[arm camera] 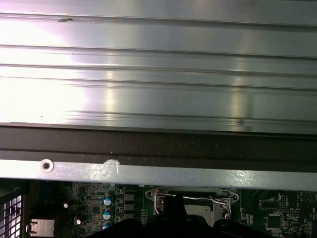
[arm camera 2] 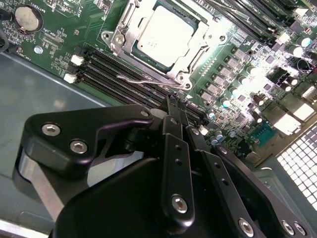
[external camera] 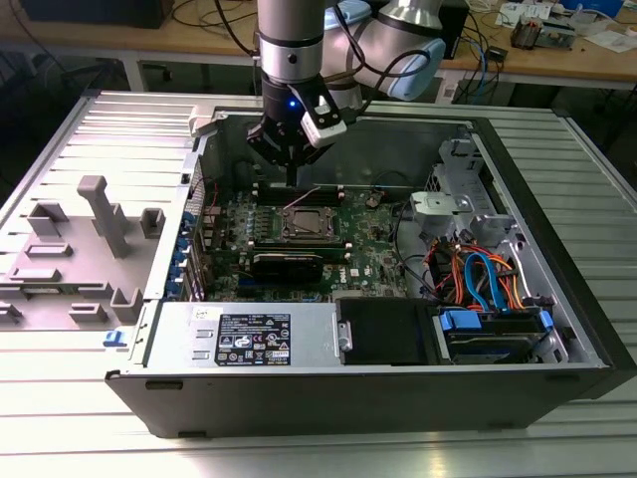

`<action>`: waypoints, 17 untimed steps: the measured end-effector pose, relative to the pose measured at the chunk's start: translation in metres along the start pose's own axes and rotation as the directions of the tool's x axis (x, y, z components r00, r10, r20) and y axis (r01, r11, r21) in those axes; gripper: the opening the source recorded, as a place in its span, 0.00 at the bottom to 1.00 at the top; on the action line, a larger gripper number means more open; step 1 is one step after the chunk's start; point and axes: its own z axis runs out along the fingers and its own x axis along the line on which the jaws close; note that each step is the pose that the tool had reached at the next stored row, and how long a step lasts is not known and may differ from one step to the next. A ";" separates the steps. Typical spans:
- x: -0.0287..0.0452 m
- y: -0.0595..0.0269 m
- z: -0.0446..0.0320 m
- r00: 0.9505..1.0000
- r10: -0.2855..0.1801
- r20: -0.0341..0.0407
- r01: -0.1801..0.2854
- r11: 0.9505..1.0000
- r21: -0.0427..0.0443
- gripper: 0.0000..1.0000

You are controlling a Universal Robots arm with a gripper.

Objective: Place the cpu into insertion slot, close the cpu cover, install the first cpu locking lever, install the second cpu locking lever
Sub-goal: 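Install the first cpu locking lever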

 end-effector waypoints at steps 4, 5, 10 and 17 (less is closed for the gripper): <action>-0.0002 0.0000 0.0000 1.000 0.000 0.000 0.000 1.000 0.000 0.11; -0.0002 0.0000 0.0000 1.000 0.000 0.000 0.000 1.000 0.000 0.11; -0.0003 0.0000 0.0001 1.000 0.000 0.000 0.000 1.000 0.000 0.11; -0.0025 0.0000 0.0042 1.000 0.008 0.000 -0.008 1.000 0.001 0.11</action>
